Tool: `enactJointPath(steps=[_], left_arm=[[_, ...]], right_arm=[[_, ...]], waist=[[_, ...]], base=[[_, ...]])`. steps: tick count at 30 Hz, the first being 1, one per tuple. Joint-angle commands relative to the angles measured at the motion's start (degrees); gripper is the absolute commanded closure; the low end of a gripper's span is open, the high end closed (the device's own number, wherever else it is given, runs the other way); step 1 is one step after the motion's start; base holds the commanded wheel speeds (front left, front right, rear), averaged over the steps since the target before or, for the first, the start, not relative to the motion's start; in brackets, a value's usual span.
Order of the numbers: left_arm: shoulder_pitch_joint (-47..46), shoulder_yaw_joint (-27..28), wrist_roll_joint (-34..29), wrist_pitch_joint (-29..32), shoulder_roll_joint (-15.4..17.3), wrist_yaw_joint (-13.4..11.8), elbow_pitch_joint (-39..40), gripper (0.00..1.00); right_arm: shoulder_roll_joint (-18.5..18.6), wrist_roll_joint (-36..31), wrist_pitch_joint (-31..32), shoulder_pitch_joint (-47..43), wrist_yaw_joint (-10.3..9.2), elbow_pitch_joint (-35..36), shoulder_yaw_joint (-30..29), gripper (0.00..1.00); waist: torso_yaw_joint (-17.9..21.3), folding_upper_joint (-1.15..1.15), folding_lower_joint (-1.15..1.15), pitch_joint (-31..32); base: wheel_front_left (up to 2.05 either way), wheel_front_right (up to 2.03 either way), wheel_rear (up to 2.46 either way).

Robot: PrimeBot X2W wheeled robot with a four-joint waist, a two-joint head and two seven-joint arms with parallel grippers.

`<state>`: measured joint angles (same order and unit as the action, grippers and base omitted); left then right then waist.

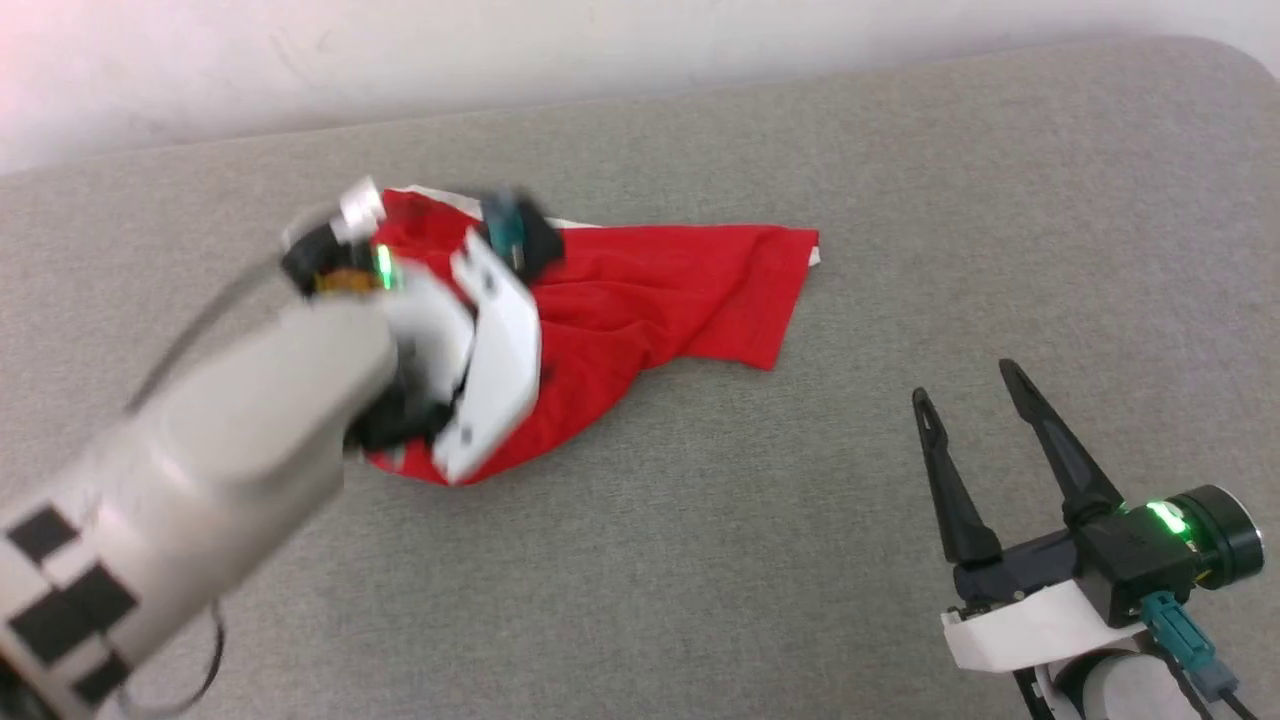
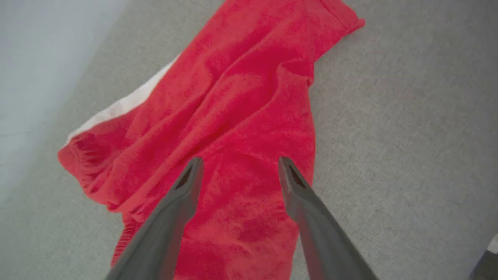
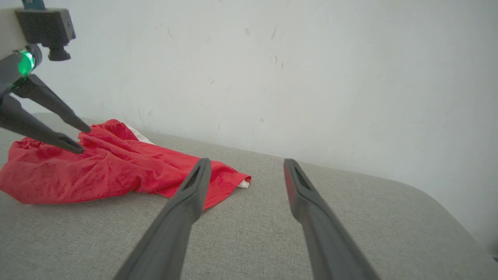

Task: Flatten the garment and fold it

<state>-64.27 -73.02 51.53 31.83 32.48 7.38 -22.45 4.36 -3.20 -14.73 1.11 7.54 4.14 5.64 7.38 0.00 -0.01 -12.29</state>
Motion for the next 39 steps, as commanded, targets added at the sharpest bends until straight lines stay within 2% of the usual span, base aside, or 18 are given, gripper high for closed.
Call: enactJointPath(steps=[1, 5, 10, 13, 14, 15, 24, 30, 35, 39], left_arm=[[2.5, -0.3, -0.4, 2.1, 0.9, 0.1, 1.6, 0.0], [6.2, -0.3, -1.1, 7.1, 2.2, 0.1, 3.6, 0.0], [9.4, -0.3, -5.8, 9.0, 1.9, 0.1, -1.8, 0.0], [11.2, -0.3, -5.3, 9.5, 1.5, 0.1, -3.5, 0.0], [11.7, -0.3, -5.0, 9.7, 1.5, 0.1, -3.2, 0.86], [12.0, -0.3, -4.6, 9.8, 1.6, 0.1, -2.4, 1.0], [8.8, -0.3, -0.4, -3.8, 4.1, 0.1, 6.0, 1.0], [13.9, -0.3, 1.2, -7.7, 6.5, 0.1, 16.1, 1.0], [23.2, -0.3, 0.3, -8.1, 4.8, 0.1, 20.8, 1.0], [29.7, -0.3, -0.9, -7.6, 2.1, 0.1, 20.5, 1.0]], right_arm=[[-0.1, 0.2, -0.3, 0.4, -0.05, -0.2, 0.0, 0.0], [-0.5, 0.6, -0.3, 1.4, -0.05, -0.3, 0.1, 0.0], [-0.9, 0.9, -0.3, 3.1, -0.05, -0.7, 0.8, 0.0], [-1.1, 1.1, -0.3, 3.4, -0.05, -0.9, 0.8, 0.0], [-1.1, 1.1, -0.3, 3.4, -0.05, -0.9, 0.7, 0.0], [-1.2, 1.0, -0.3, 3.3, -0.05, -1.0, 0.4, 0.0], [-1.3, 0.5, -0.3, 1.1, -0.05, -1.4, -2.0, 0.0], [-1.4, 0.2, -0.3, -0.5, -0.05, -1.4, -3.1, 0.0], [-1.2, 0.2, -0.3, -1.6, -0.05, -1.4, -3.8, 0.0], [-1.0, 0.3, -0.3, -2.2, -0.05, -1.9, -3.9, 0.0]], waist=[[1.7, 0.0, 0.01, -1.5], [3.3, 0.0, 0.01, -3.2], [5.1, 0.0, 0.01, -5.1], [5.5, 0.0, 0.01, -5.5], [5.5, 0.0, 0.01, -5.4], [5.4, 0.0, 0.01, -5.3], [1.9, 0.0, 0.01, -0.4], [0.4, 0.0, 0.01, 2.5], [-0.2, 0.0, 0.01, 3.5], [-0.3, 0.0, 0.01, 3.8]], base=[[0.0, 0.0, 0.0], [0.0, 0.0, 0.0], [0.0, 0.0, 0.0], [0.0, 0.0, 0.0], [0.0, 0.0, 0.0], [0.0, 0.0, 0.0], [0.0, 0.0, 0.0], [0.0, 0.0, 0.0], [0.0, 0.0, 0.0], [0.0, 0.0, 0.0]])
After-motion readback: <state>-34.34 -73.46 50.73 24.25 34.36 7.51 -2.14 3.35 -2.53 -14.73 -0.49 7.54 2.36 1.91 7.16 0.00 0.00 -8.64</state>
